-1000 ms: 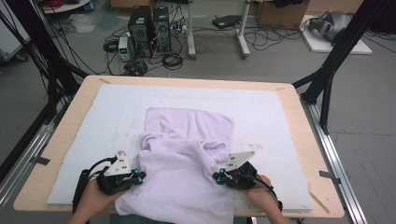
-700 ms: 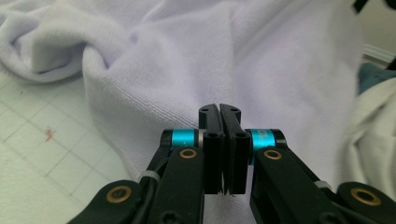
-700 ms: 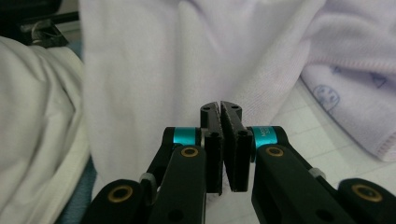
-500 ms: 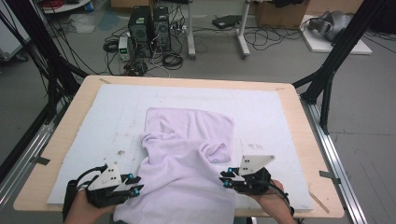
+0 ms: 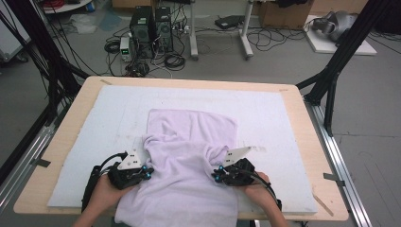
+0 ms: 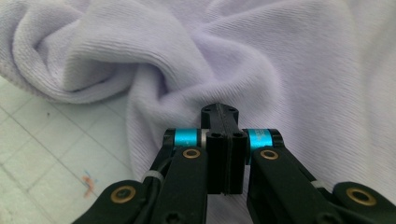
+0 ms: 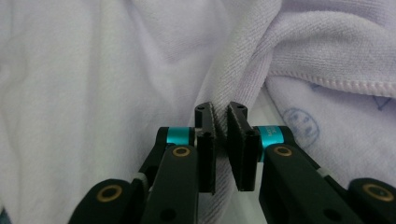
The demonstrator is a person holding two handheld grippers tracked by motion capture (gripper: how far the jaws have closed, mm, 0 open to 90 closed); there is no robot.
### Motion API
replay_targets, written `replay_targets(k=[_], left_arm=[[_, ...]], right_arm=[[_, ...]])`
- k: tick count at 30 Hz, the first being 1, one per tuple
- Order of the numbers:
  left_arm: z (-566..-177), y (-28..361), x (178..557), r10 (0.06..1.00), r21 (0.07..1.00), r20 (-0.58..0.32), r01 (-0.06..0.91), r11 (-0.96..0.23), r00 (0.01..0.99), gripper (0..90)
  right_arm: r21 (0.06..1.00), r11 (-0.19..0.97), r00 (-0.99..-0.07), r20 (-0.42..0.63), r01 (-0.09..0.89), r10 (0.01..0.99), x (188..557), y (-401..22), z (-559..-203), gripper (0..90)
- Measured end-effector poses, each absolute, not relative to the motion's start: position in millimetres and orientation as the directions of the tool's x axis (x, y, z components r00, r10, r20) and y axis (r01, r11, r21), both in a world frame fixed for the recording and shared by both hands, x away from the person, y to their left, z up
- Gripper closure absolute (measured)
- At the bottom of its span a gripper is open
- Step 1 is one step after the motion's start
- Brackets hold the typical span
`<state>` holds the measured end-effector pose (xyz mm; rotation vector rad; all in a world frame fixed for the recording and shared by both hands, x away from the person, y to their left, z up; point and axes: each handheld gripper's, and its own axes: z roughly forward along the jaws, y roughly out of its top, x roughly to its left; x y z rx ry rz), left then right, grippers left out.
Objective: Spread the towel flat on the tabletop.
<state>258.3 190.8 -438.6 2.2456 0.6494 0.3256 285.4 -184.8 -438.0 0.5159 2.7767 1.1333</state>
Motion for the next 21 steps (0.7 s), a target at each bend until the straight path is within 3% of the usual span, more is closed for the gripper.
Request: replay_targets(k=[11, 16, 21], left_arm=[[-424, 212, 214, 0.537, 0.757, 0.047, 0.321, -0.570, 0.842, 89.5], [-419, 212, 227, 0.545, 0.783, 0.054, 0.303, -0.544, 0.837, 78.6], [-424, 206, 250, 0.565, 0.787, 0.064, 0.306, -0.535, 0.823, 75.1]], right_arm=[[0.710, 0.653, -0.938, 0.032, 0.264, 0.344, 249, -214, -420, 83.5], [0.763, 0.598, -0.930, 0.014, 0.248, 0.367, 243, -226, -402, 79.5], [0.791, 0.559, -0.914, 0.000, 0.248, 0.406, 263, -225, -394, 75.3]])
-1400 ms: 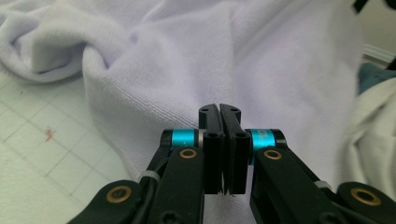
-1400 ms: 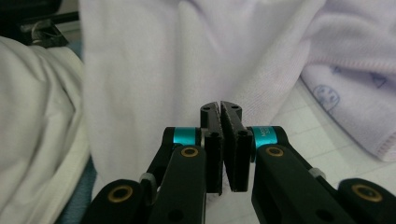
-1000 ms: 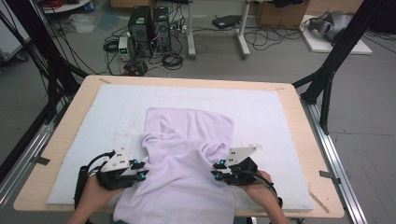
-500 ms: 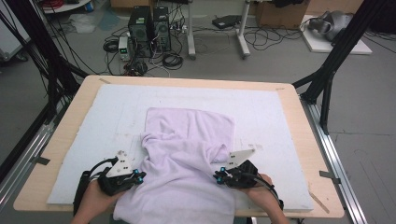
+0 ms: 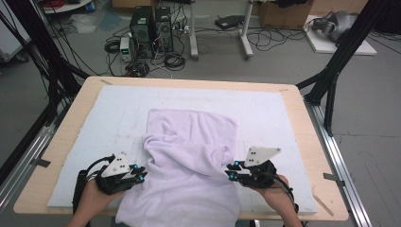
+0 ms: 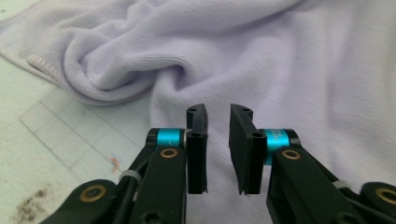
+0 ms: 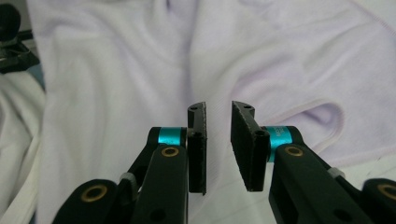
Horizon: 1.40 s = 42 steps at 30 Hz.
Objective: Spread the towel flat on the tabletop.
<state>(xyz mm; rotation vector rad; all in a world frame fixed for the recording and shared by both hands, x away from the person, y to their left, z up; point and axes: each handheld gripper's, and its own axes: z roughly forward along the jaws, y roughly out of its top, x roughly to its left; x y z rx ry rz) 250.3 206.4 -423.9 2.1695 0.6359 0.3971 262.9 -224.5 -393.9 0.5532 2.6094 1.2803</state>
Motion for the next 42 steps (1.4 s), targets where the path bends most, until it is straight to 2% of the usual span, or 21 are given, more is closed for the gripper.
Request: replay_targets(k=[4, 9, 11, 13, 14, 19, 28, 30, 33, 34, 37, 39, 42], left_arm=[[-431, 201, 265, 0.584, 0.770, 0.067, 0.331, -0.546, 0.809, 69.2], [-442, 197, 273, 0.576, 0.744, 0.054, 0.352, -0.568, 0.815, 63.7], [-442, 198, 273, 0.582, 0.746, 0.052, 0.356, -0.563, 0.812, 68.6], [-442, 200, 272, 0.582, 0.751, 0.051, 0.353, -0.558, 0.811, 82.0], [-442, 201, 272, 0.576, 0.746, 0.034, 0.363, -0.558, 0.817, 85.8], [-440, 207, 260, 0.579, 0.757, 0.046, 0.350, -0.552, 0.814, 87.1], [-425, 224, 211, 0.559, 0.787, 0.029, 0.326, -0.524, 0.829, 86.9], [-420, 227, 204, 0.552, 0.799, 0.019, 0.319, -0.510, 0.833, 84.8], [-411, 230, 206, 0.566, 0.815, 0.017, 0.317, -0.486, 0.824, 66.0], [-407, 231, 210, 0.568, 0.823, 0.015, 0.312, -0.474, 0.823, 63.8], [-405, 227, 227, 0.567, 0.826, 0.028, 0.301, -0.477, 0.823, 63.5], [-410, 220, 243, 0.561, 0.820, 0.030, 0.300, -0.487, 0.827, 68.1], [-424, 208, 266, 0.580, 0.797, -0.012, 0.358, -0.487, 0.815, 69.4]], right_arm=[[0.772, 0.584, -0.913, -0.013, 0.250, 0.408, 282, -210, -404, 74.8], [0.685, 0.681, -0.915, -0.052, 0.258, 0.399, 298, -187, -428, 70.2], [0.682, 0.674, -0.913, -0.022, 0.283, 0.406, 303, -185, -437, 73.2], [0.700, 0.645, -0.911, 0.020, 0.307, 0.412, 304, -186, -441, 79.6], [0.701, 0.641, -0.911, 0.033, 0.314, 0.411, 304, -187, -441, 85.1], [0.690, 0.664, -0.918, 0.001, 0.288, 0.397, 296, -189, -435, 89.9], [0.727, 0.625, -0.908, -0.004, 0.286, 0.419, 258, -229, -414, 89.3], [0.727, 0.632, -0.914, -0.012, 0.270, 0.405, 255, -229, -412, 85.1], [0.725, 0.642, -0.918, -0.034, 0.249, 0.395, 261, -220, -410, 79.2], [0.731, 0.637, -0.919, -0.036, 0.244, 0.393, 265, -215, -410, 77.4], [0.738, 0.634, -0.925, -0.036, 0.231, 0.378, 279, -199, -412, 72.5], [0.728, 0.643, -0.926, -0.030, 0.237, 0.375, 291, -188, -418, 69.8], [0.693, 0.665, -0.917, -0.018, 0.277, 0.399, 302, -179, -428, 66.3]])
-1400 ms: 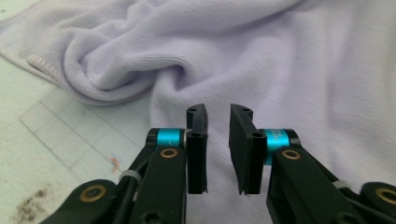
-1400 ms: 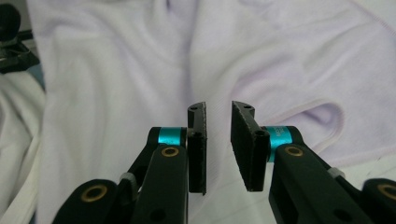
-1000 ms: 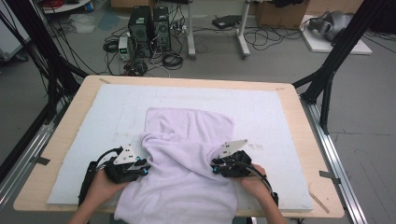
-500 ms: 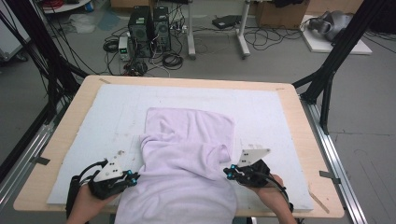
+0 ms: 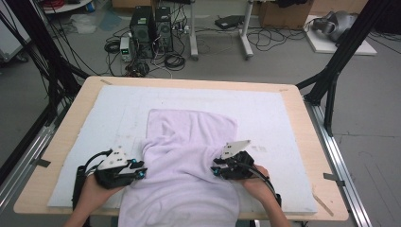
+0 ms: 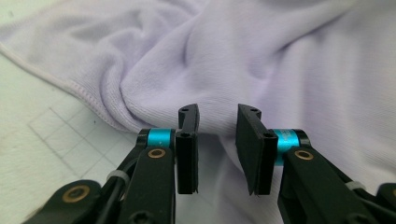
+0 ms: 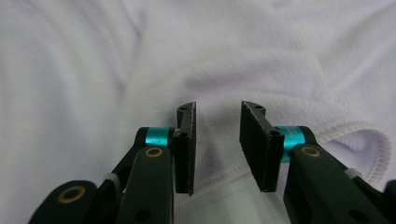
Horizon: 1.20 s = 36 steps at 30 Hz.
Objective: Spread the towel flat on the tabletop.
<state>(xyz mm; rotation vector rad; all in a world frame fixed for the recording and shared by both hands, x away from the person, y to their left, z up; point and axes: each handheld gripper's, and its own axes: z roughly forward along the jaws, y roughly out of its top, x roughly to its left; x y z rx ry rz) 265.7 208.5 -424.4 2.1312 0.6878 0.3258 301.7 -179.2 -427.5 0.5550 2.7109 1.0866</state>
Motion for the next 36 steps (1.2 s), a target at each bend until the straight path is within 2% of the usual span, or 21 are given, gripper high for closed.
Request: replay_targets(k=[2, 3, 5, 13, 19, 22, 23, 26, 29, 31, 36], left_arm=[[-434, 201, 274, 0.581, 0.777, -0.028, 0.383, -0.499, 0.814, 69.8], [-439, 198, 276, 0.576, 0.763, -0.029, 0.390, -0.515, 0.817, 72.7], [-442, 194, 273, 0.566, 0.769, -0.004, 0.364, -0.525, 0.825, 85.3], [-430, 209, 255, 0.567, 0.787, -0.005, 0.353, -0.505, 0.824, 87.0], [-417, 222, 233, 0.543, 0.805, -0.015, 0.332, -0.492, 0.839, 82.9], [-409, 226, 230, 0.559, 0.807, -0.002, 0.331, -0.488, 0.829, 71.4], [-408, 226, 232, 0.563, 0.807, 0.003, 0.331, -0.490, 0.826, 66.2], [-407, 222, 244, 0.567, 0.806, 0.019, 0.323, -0.496, 0.824, 65.8], [-416, 212, 262, 0.570, 0.789, 0.020, 0.338, -0.513, 0.821, 71.5], [-423, 205, 271, 0.569, 0.777, 0.015, 0.349, -0.524, 0.822, 72.2], [-439, 184, 278, 0.552, 0.751, 0.045, 0.336, -0.568, 0.832, 66.2]], right_arm=[[0.663, 0.687, -0.909, -0.023, 0.298, 0.416, 307, -177, -436, 69.4], [0.677, 0.666, -0.908, 0.009, 0.313, 0.418, 307, -178, -438, 74.3], [0.686, 0.651, -0.908, 0.035, 0.325, 0.417, 306, -180, -439, 86.7], [0.682, 0.664, -0.908, 0.001, 0.307, 0.419, 291, -204, -429, 88.0], [0.698, 0.644, -0.902, 0.006, 0.313, 0.432, 263, -232, -416, 87.9], [0.726, 0.628, -0.906, -0.016, 0.281, 0.424, 249, -243, -407, 86.1], [0.736, 0.619, -0.900, -0.031, 0.274, 0.435, 247, -245, -405, 82.6], [0.735, 0.623, -0.893, -0.052, 0.268, 0.446, 252, -241, -406, 76.1], [0.746, 0.610, -0.898, -0.038, 0.266, 0.438, 263, -229, -409, 71.1], [0.745, 0.614, -0.906, -0.033, 0.260, 0.423, 271, -218, -413, 68.6], [0.712, 0.647, -0.911, -0.023, 0.274, 0.412, 288, -204, -428, 62.4]])
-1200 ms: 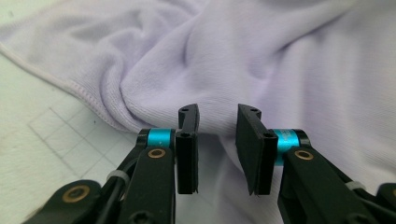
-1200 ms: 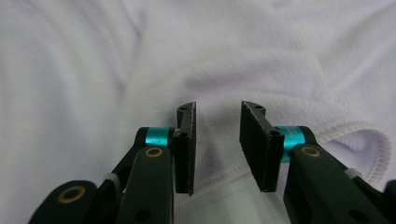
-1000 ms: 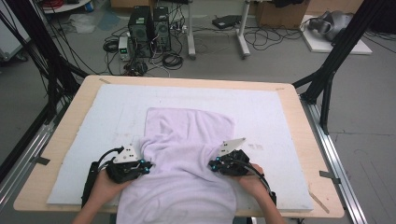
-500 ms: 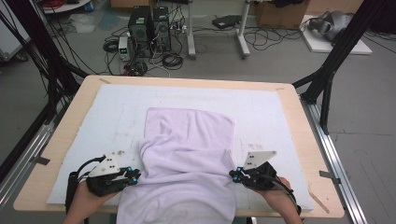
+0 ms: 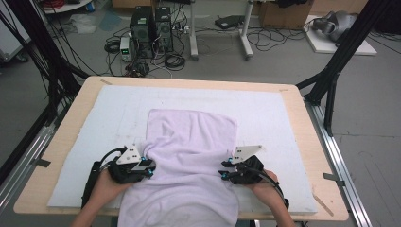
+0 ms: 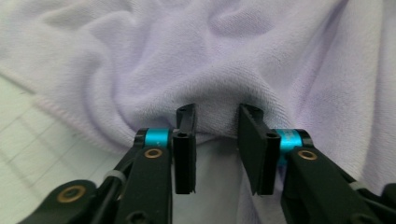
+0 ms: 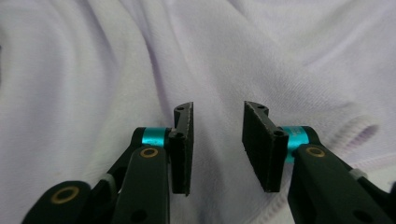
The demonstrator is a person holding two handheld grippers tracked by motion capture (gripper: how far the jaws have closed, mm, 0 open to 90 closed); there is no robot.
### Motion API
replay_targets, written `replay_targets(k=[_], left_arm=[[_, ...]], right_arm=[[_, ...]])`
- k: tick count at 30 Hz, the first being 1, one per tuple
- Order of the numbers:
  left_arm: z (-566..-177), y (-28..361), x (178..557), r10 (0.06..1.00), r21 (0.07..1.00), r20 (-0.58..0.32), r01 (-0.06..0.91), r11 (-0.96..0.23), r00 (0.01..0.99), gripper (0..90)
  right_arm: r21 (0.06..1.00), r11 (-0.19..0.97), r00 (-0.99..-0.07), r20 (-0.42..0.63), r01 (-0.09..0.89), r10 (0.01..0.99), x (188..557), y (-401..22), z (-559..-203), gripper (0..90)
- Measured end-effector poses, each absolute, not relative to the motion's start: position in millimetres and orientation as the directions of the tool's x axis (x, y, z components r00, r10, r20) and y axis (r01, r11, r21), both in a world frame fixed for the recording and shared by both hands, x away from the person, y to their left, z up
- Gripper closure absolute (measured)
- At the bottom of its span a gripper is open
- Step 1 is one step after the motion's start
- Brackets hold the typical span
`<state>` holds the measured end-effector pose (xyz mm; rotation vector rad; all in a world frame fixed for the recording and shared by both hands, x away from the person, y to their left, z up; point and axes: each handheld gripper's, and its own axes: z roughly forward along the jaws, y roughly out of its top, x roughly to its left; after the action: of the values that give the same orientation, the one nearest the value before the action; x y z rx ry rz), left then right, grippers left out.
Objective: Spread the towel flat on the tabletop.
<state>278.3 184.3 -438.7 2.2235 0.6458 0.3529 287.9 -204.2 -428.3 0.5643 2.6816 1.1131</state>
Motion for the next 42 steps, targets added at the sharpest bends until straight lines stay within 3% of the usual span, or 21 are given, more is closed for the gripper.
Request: replay_targets(k=[3, 6, 8, 17, 19, 25, 31, 33, 35, 42], left_arm=[[-443, 181, 280, 0.562, 0.766, 0.045, 0.333, -0.550, 0.826, 68.2], [-444, 181, 280, 0.558, 0.763, 0.061, 0.322, -0.560, 0.827, 83.1], [-441, 183, 277, 0.567, 0.766, 0.092, 0.306, -0.566, 0.818, 86.6], [-414, 230, 251, 0.633, 0.817, 0.104, 0.297, -0.494, 0.767, 88.8], [-409, 237, 250, 0.637, 0.826, 0.077, 0.309, -0.471, 0.767, 79.2], [-424, 215, 260, 0.551, 0.780, 0.046, 0.315, -0.541, 0.833, 78.0], [-440, 199, 268, 0.524, 0.753, 0.004, 0.342, -0.562, 0.852, 69.0], [-441, 198, 266, 0.514, 0.756, -0.006, 0.340, -0.560, 0.858, 74.5], [-442, 194, 262, 0.498, 0.756, 0.023, 0.311, -0.576, 0.867, 88.7], [-433, 206, 253, 0.527, 0.772, 0.044, 0.306, -0.557, 0.849, 89.7]], right_arm=[[0.677, 0.670, -0.907, -0.009, 0.304, 0.421, 294, -201, -438, 62.2], [0.698, 0.640, -0.902, 0.020, 0.322, 0.432, 294, -204, -441, 62.2], [0.702, 0.636, -0.900, 0.016, 0.320, 0.435, 294, -204, -442, 62.2], [0.708, 0.627, -0.897, 0.018, 0.323, 0.442, 292, -205, -443, 62.2], [0.708, 0.628, -0.898, 0.017, 0.321, 0.440, 293, -205, -443, 62.1], [0.705, 0.635, -0.897, 0.006, 0.317, 0.441, 291, -205, -442, 60.4], [0.702, 0.638, -0.899, 0.006, 0.316, 0.438, 290, -208, -442, 59.3], [0.703, 0.638, -0.900, 0.008, 0.315, 0.435, 290, -207, -442, 59.2], [0.705, 0.635, -0.899, 0.009, 0.316, 0.438, 291, -207, -442, 59.1], [0.708, 0.631, -0.896, 0.005, 0.317, 0.444, 289, -208, -443, 59.1]])
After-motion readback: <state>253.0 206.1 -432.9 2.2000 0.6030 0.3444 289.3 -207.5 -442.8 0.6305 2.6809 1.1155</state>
